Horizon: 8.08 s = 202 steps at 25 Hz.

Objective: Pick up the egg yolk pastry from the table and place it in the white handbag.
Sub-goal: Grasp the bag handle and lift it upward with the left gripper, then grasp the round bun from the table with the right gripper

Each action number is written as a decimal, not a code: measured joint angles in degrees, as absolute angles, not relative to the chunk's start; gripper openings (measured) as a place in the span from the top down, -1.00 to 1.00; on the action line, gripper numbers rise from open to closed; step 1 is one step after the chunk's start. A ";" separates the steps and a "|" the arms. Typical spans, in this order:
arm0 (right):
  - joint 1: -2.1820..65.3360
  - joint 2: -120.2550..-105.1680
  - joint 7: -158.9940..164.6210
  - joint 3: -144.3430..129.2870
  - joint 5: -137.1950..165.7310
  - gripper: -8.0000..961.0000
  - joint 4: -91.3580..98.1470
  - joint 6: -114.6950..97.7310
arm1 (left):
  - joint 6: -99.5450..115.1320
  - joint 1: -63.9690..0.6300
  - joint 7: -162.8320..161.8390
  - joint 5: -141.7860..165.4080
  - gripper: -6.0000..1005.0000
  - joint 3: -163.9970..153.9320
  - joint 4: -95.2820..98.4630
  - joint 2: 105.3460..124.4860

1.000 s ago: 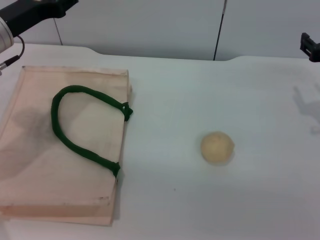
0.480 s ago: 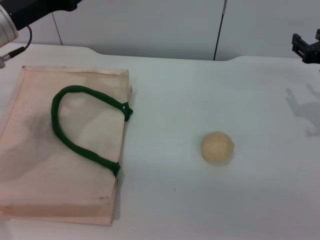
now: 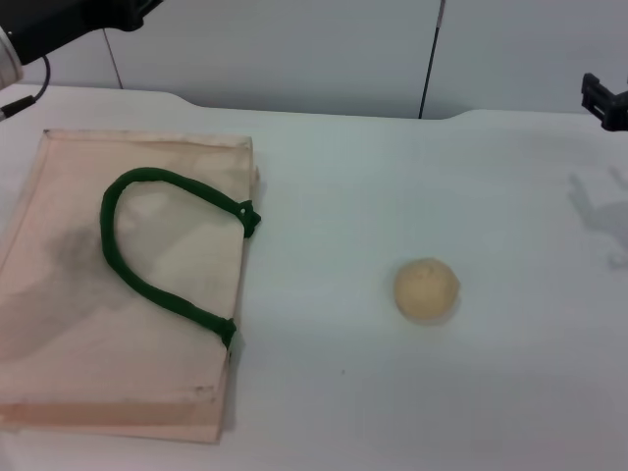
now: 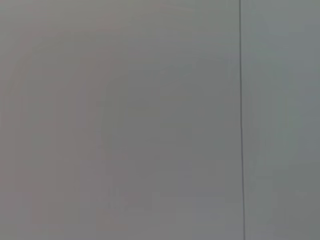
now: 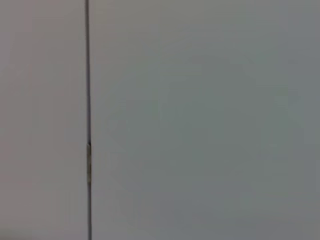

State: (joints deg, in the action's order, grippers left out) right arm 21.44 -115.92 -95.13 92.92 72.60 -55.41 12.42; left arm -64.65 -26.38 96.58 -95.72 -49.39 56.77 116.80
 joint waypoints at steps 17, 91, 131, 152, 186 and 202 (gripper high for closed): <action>22.11 -115.93 -95.09 94.58 72.60 -0.24 -53.10 12.30 | -68.21 -21.92 67.45 -73.62 0.28 -49.89 81.93 116.78; 23.78 -115.84 -94.83 96.77 72.16 -0.24 -50.01 12.73 | -84.54 -31.82 30.27 -19.60 0.13 -63.95 78.97 116.62; 23.90 -115.84 -94.83 96.67 72.07 -0.24 -50.22 15.47 | -69.91 -37.75 28.86 -17.39 0.13 -60.56 61.41 116.19; 23.90 -115.84 -94.83 96.25 72.07 -0.23 -50.45 16.07 | -65.69 -39.49 29.86 -16.75 0.30 -60.74 56.37 116.23; 23.68 -116.00 -94.99 93.42 78.21 -0.22 -50.99 18.91 | -78.27 -29.19 31.12 -28.63 0.73 -65.39 99.15 116.42; 13.44 -115.84 -77.60 90.80 98.65 -0.32 -65.74 25.32 | -87.18 -32.73 32.08 -30.87 0.73 -59.78 109.50 116.38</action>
State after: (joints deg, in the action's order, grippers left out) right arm 13.44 -115.84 -77.60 90.80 98.65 -65.74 25.32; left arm -87.18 -32.73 32.08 -30.87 -59.78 109.50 116.38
